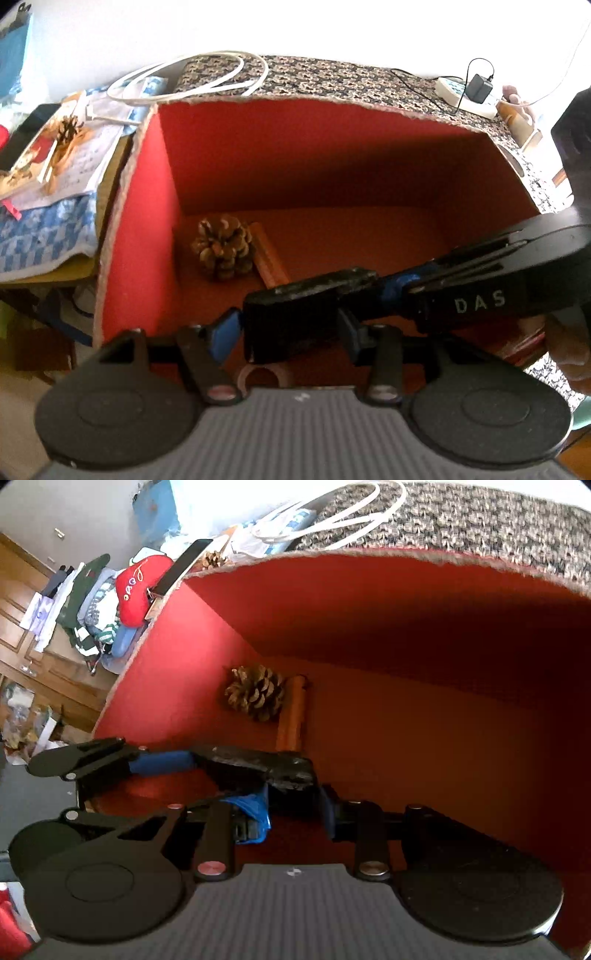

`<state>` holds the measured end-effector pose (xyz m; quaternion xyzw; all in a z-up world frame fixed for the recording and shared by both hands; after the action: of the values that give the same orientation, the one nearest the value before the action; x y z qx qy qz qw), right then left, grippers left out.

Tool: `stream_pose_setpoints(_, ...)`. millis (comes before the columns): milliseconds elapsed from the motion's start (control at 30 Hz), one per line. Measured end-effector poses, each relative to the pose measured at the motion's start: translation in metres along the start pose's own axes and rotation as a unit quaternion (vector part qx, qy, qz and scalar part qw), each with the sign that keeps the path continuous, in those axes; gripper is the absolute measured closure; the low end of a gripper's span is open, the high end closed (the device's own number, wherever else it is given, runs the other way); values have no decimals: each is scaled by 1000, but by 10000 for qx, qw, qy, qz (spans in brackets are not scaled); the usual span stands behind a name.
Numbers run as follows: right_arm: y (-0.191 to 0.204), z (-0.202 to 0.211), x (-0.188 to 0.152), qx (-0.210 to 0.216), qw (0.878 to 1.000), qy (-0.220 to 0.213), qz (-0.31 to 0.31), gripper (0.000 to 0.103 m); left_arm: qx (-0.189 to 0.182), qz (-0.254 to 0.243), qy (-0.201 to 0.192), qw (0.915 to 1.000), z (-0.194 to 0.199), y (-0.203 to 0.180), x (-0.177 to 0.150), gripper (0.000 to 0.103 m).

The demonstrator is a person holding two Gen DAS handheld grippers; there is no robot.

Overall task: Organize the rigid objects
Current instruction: 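Lower the black device into the box and open the right gripper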

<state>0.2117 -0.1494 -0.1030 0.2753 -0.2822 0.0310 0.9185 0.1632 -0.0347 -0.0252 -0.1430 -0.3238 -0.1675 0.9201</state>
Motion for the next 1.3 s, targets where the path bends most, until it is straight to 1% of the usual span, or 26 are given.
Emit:
stream_pose_setpoints(200, 1, 3, 0, -64, 9997, -229, 28, 89, 49, 28, 8, 10000, -2, 1, 0, 54)
stream_pose_setpoints(567, 4, 5, 0, -268, 9984, -492, 58, 89, 87, 56, 10, 9999, -3, 1, -1, 53)
stream_pose_setpoints(700, 2, 7, -1, -265, 9979, -586, 45, 89, 113, 53, 18, 9999, -3, 1, -1, 53)
stream_pose_setpoints(1033, 6, 10, -2, -317, 9962, -793, 188, 89, 318, -9, -96, 9994, 3, -2, -2, 54)
stream_pose_setpoints(1100, 4, 10, -1, -284, 9961, -821, 143, 89, 343, -17, -150, 9993, 6, -4, -1, 50)
stream_pose_setpoints(1133, 4, 11, -2, -280, 9961, -833, 89, 89, 358, -35, -178, 9992, 8, -5, -1, 38)
stream_pose_setpoints(1167, 3, 12, -2, -254, 9960, -851, 27, 89, 374, -78, -233, 9990, 10, -7, -1, 36)
stream_pose_setpoints(1300, -1, 15, -2, -148, 9949, -983, -189, 89, 707, -322, -423, 9961, 17, -16, 0, 37)
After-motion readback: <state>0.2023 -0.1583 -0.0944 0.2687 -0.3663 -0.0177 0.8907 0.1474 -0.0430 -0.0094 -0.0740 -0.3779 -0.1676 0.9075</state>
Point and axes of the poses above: each gripper's, at about its wrist camera, not at the fingertips, and z roughly against the way its jaws point, y to its left, x to its top, the point moved 3 cm from there along -z, roughly the way its jaws point, and after that the axes turned 11 degrees about -y, right-handed, at the moved point
